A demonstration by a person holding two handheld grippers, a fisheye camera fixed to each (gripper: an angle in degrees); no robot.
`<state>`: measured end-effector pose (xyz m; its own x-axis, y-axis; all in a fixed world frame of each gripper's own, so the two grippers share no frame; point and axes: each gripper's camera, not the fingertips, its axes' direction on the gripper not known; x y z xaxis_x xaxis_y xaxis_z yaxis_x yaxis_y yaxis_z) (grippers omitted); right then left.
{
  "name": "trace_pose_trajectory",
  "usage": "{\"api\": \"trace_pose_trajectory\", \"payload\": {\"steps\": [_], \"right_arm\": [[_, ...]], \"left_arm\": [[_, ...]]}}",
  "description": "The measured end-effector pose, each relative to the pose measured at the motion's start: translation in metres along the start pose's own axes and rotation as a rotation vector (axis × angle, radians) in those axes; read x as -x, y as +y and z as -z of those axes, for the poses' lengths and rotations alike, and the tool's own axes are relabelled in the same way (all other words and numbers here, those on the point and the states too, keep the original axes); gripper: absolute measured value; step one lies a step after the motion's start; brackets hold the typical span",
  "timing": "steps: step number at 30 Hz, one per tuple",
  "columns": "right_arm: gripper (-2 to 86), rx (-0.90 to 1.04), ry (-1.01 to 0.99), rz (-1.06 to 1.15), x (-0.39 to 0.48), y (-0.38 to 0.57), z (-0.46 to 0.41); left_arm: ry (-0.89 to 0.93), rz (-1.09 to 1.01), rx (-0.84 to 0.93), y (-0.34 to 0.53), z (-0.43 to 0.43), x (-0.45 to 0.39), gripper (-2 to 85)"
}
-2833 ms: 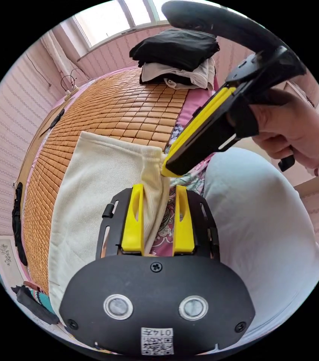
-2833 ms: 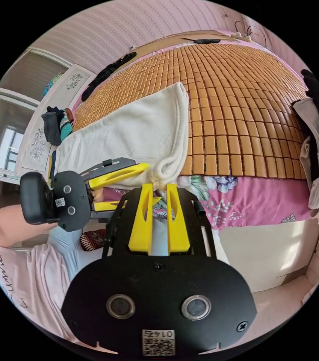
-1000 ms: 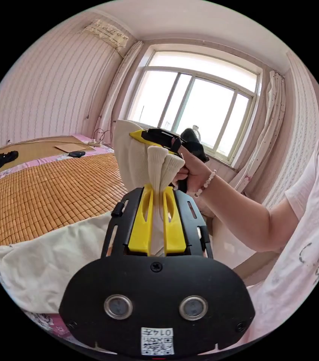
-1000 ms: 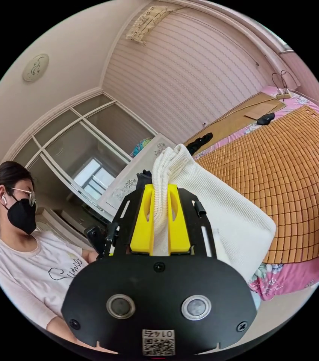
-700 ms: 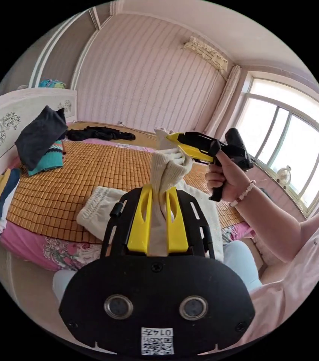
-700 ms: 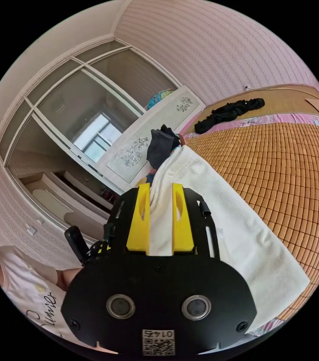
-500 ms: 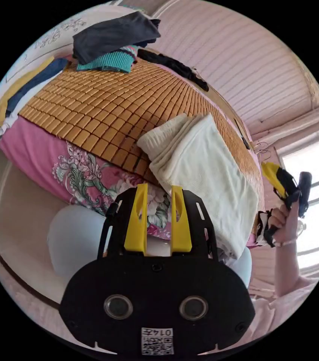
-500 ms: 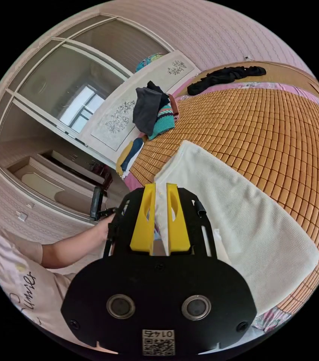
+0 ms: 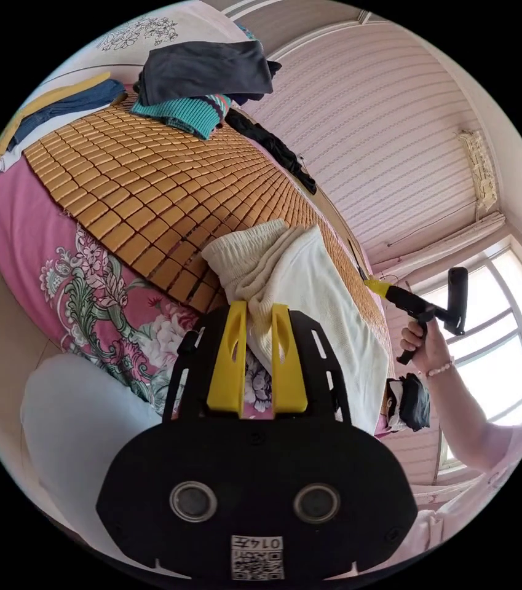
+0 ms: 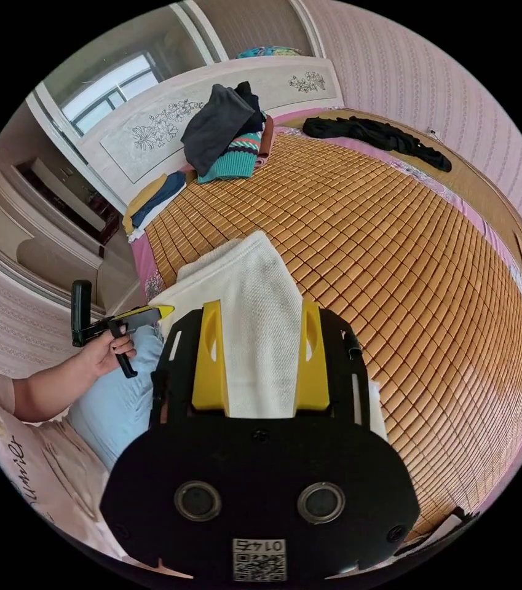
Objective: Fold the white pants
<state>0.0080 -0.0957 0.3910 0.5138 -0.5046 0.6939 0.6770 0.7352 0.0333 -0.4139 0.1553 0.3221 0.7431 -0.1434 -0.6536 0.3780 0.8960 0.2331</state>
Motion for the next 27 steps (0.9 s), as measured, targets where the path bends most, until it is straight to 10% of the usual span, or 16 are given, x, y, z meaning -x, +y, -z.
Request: {"api": "trace_pose_trajectory", "payload": {"steps": [7, 18, 27], "right_arm": [[13.2, 0.301, -0.107, -0.09, -0.031, -0.092, -0.107], [4.5, 0.01, -0.409, 0.067, -0.012, -0.127, -0.04], [1.3, -0.012, -0.092, -0.002, 0.02, -0.079, -0.05]], "left_arm": [[-0.052, -0.201, -0.013, 0.004, 0.022, -0.019, 4.4], [-0.069, -0.243, -0.146, -0.01, 0.095, -0.038, 4.5], [-0.049, 0.014, -0.052, -0.01, 0.098, 0.023, 4.3]]}}
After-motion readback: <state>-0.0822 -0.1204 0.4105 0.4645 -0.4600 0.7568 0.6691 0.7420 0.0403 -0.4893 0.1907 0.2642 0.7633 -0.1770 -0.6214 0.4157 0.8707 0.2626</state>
